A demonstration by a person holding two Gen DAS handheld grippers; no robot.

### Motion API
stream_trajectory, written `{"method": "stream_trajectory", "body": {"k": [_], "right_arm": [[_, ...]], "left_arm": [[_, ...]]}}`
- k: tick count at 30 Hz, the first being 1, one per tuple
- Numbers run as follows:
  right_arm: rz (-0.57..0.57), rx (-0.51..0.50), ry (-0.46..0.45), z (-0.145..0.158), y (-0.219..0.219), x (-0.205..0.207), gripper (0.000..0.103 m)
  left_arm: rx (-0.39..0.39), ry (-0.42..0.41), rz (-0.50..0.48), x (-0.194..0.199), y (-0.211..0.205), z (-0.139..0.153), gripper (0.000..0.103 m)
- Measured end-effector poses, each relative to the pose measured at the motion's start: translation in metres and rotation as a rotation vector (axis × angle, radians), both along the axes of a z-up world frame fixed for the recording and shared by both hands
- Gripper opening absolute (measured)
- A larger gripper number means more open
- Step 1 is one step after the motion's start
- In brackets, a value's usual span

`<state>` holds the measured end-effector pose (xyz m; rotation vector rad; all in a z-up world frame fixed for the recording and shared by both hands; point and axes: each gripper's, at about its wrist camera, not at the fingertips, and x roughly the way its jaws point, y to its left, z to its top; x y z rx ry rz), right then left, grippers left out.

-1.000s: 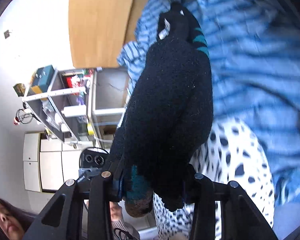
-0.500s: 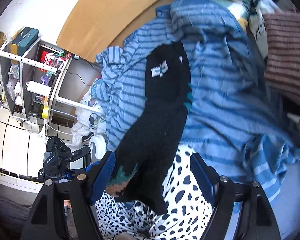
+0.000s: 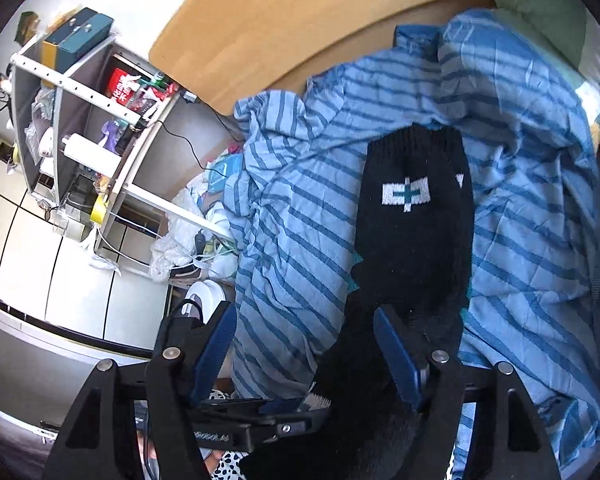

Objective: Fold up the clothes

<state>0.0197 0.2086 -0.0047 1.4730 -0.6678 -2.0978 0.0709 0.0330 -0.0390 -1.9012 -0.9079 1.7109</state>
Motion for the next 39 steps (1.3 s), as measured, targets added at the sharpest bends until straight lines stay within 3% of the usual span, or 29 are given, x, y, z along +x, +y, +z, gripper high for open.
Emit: {"method": "stream_trajectory", "body": {"k": [3,4,5,8,10,12,14,16,19,22,25,27,29,31,34,36,37,39], "right_arm": [[0.043,0.126,-0.235,-0.062,-0.011,-0.018,0.050],[0.055,0.188,-0.275,-0.079,-0.014,-0.018,0.040],[0.071,0.235,-0.267,-0.089,-0.016,-0.016,0.036],[0.088,0.330,-0.189,-0.094,-0.013,-0.006,0.035],[0.085,0.319,-0.176,-0.093,-0.009,-0.003,0.035],[0.084,0.301,-0.178,-0.094,-0.005,-0.003,0.035],[0.080,0.280,-0.191,-0.097,-0.004,-0.004,0.035],[0.077,0.264,-0.203,-0.099,-0.002,-0.006,0.035],[0.071,0.248,-0.219,-0.104,0.002,-0.009,0.035],[0.030,0.192,-0.256,-0.119,0.012,-0.014,0.038],[0.011,0.142,-0.259,-0.117,0.021,-0.013,0.039],[-0.030,0.127,-0.245,-0.106,0.035,-0.004,0.046],[-0.088,0.112,-0.233,-0.095,0.054,0.009,0.061],[-0.140,0.086,-0.229,-0.088,0.073,0.028,0.061],[-0.202,0.058,-0.245,-0.087,0.097,0.065,0.061],[-0.241,0.077,-0.256,-0.088,0.105,0.085,0.053],[-0.257,0.118,-0.270,-0.088,0.110,0.097,0.049],[-0.273,0.175,-0.274,-0.089,0.112,0.115,0.043]], "left_arm": [[-0.003,0.013,-0.023,0.004,0.001,0.003,0.071],[0.007,0.019,-0.033,0.003,-0.003,0.004,0.071],[0.018,0.024,-0.043,0.002,-0.006,0.006,0.071],[0.060,0.013,0.059,-0.019,-0.034,0.004,0.070],[0.053,0.015,0.143,-0.037,-0.050,-0.001,0.064],[0.017,0.020,0.184,-0.056,-0.051,-0.012,0.049],[0.029,-0.007,0.150,-0.068,-0.038,-0.030,0.030],[0.029,-0.064,0.051,-0.072,-0.011,-0.054,0.024],[-0.109,-0.082,-0.007,-0.074,0.016,-0.080,0.021],[-0.164,-0.118,-0.013,-0.082,0.022,-0.082,0.020],[-0.243,-0.077,-0.084,-0.084,0.035,-0.067,0.020],[-0.278,-0.044,-0.115,-0.082,0.038,-0.054,0.021],[-0.295,-0.037,-0.108,-0.077,0.035,-0.042,0.025],[-0.270,-0.037,-0.073,-0.073,0.025,-0.032,0.030],[-0.185,-0.026,-0.034,-0.068,0.014,-0.015,0.048],[-0.103,-0.013,-0.017,-0.055,0.003,-0.003,0.060],[-0.055,-0.004,-0.010,-0.043,-0.005,0.004,0.060],[-0.053,0.025,0.033,-0.027,-0.008,0.013,0.060]]}}
